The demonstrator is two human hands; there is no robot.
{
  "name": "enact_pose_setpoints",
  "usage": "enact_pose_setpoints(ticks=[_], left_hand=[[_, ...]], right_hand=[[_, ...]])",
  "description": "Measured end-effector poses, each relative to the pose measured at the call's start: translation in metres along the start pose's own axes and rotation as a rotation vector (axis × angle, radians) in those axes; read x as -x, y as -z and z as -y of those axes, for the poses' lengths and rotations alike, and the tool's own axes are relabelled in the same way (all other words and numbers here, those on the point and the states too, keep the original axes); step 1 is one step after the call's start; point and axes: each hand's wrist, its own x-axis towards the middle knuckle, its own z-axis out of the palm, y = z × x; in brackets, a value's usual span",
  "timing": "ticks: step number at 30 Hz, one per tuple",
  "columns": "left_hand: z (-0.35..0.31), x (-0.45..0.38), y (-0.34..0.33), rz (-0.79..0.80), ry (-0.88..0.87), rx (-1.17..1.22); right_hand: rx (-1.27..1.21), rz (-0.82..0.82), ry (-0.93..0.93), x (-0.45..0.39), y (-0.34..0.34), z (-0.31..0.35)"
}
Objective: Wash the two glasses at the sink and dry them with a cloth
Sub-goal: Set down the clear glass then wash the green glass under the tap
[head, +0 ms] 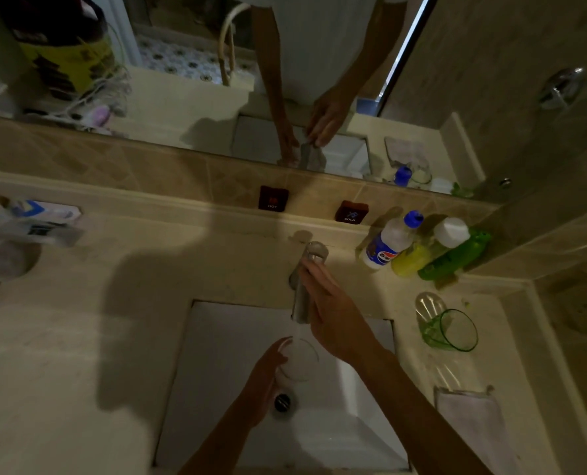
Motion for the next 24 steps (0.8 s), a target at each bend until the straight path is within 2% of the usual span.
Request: enact_pose_setpoints(ticks=[3,7,15,24], left_hand=[[-0.002,-0.004,0.001,-0.006,0.018,-0.030],[-0.002,-0.013,0.002,-0.001,0.040,-0.091],[-0.001,-0.023,0.001,-0.120,0.166,-0.058],[0.009,-0.033,0.009,-0.161,0.096,-0.052]], right_hand=[[-0.015,-0.068,0.017,0.006,0.003,-0.003],[0.061,-0.038,0.037,0.008,0.006,-0.002],[0.127,-0.006,0.043,0.011,-0.001,-0.002],[0.108,-0.026,0.059,0.018,-0.012,0.000]])
